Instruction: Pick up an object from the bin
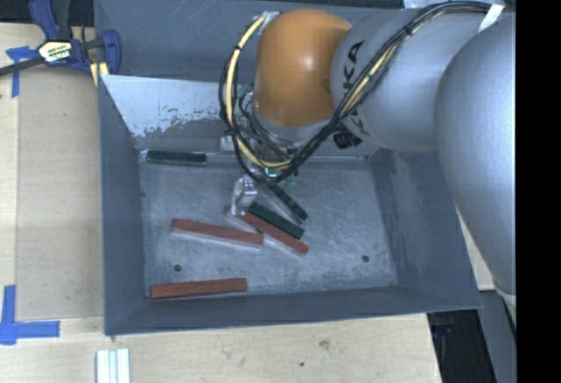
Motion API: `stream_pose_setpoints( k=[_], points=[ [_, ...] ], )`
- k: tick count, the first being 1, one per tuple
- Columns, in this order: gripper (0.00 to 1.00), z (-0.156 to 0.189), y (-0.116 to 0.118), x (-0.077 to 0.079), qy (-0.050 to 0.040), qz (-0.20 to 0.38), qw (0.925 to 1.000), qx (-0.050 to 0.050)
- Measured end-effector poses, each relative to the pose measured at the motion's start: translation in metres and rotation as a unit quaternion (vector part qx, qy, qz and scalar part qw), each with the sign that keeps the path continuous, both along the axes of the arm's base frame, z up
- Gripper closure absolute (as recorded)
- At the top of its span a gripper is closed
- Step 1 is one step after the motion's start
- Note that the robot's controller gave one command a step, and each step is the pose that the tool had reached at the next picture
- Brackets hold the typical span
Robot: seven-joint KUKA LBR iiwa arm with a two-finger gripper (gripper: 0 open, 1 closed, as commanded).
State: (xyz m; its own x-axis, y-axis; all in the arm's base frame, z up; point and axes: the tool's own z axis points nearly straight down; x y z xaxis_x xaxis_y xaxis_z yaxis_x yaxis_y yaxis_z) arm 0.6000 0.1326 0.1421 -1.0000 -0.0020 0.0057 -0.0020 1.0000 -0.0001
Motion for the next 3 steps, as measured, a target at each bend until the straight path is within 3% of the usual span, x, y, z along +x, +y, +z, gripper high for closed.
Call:
stream_pose_setpoints(
  k=[1, 2, 3],
  points=[
    [0.00, 0.005, 0.000, 0.002, -0.0041, -0.001, 1.0000, 0.001],
    [1.00, -0.057, 0.007, -0.029, 0.0030, 0.012, 0.9999, 0.000],
    [1.00, -0.057, 0.007, -0.029, 0.0030, 0.012, 0.9999, 0.000]
  ],
)
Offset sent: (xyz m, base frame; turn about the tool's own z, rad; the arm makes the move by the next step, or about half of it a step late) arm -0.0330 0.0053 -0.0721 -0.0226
